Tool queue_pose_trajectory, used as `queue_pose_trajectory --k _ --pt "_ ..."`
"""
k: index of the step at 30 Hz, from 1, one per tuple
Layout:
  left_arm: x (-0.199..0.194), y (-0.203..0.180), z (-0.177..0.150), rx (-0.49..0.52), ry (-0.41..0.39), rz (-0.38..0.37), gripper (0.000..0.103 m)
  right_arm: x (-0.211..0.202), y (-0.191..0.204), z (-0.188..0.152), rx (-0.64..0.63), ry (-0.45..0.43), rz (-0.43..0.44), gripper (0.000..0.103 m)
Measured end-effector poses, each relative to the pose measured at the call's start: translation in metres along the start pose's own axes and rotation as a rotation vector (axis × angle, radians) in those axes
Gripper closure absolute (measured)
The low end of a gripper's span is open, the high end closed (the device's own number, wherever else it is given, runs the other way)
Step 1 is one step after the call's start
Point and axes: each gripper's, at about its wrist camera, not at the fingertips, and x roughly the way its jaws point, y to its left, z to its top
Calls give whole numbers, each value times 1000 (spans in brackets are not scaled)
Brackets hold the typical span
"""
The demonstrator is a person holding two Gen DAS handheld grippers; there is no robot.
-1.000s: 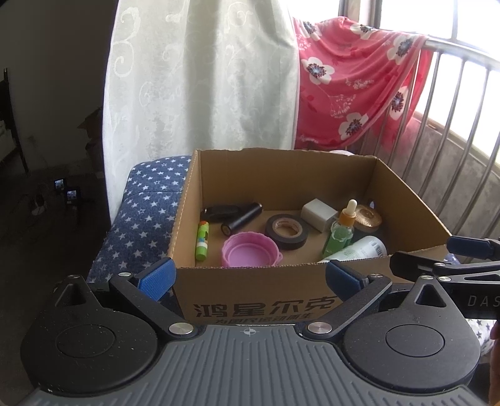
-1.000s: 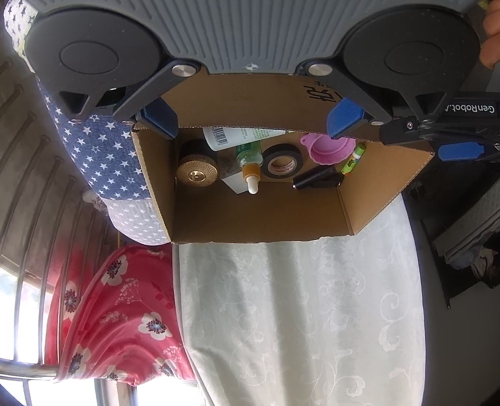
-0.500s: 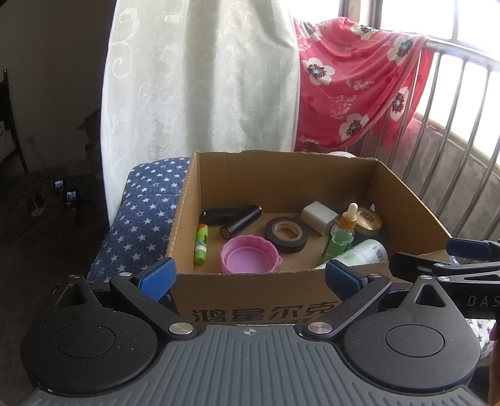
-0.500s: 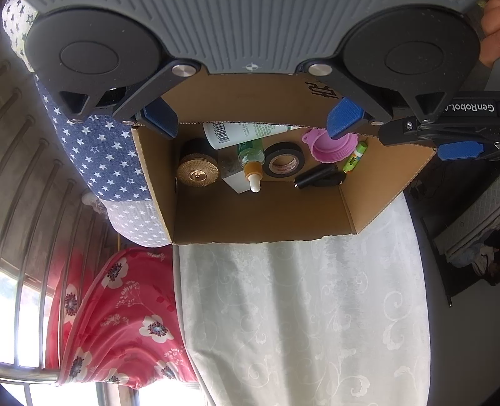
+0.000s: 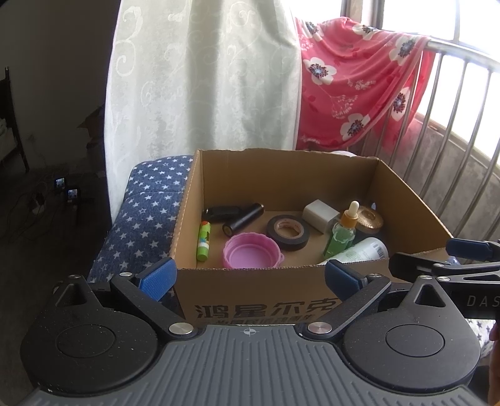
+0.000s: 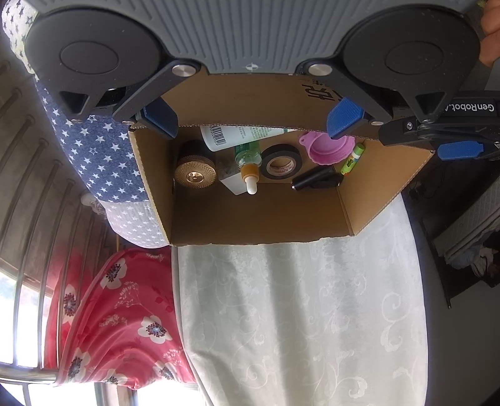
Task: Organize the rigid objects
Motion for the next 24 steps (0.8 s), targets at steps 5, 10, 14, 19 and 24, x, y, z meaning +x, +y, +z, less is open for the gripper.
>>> queue_pose_trajectory --k 5,10,14,19,24 --pt "0 2 -5 -2 7 2 1 1 1 -6 8 10 6 0" --pt "1 3 -9 -3 19 2 1 3 1 -10 15 22 9 0" --pt "1 3 -11 -6 23 1 1 2 2 -11 17 25 9 0" --pt "1 3 -11 -7 23 1 1 2 1 -11 16 24 9 0" --pt "-1 3 -11 -6 18 5 2 2 2 -11 18 24 9 0"
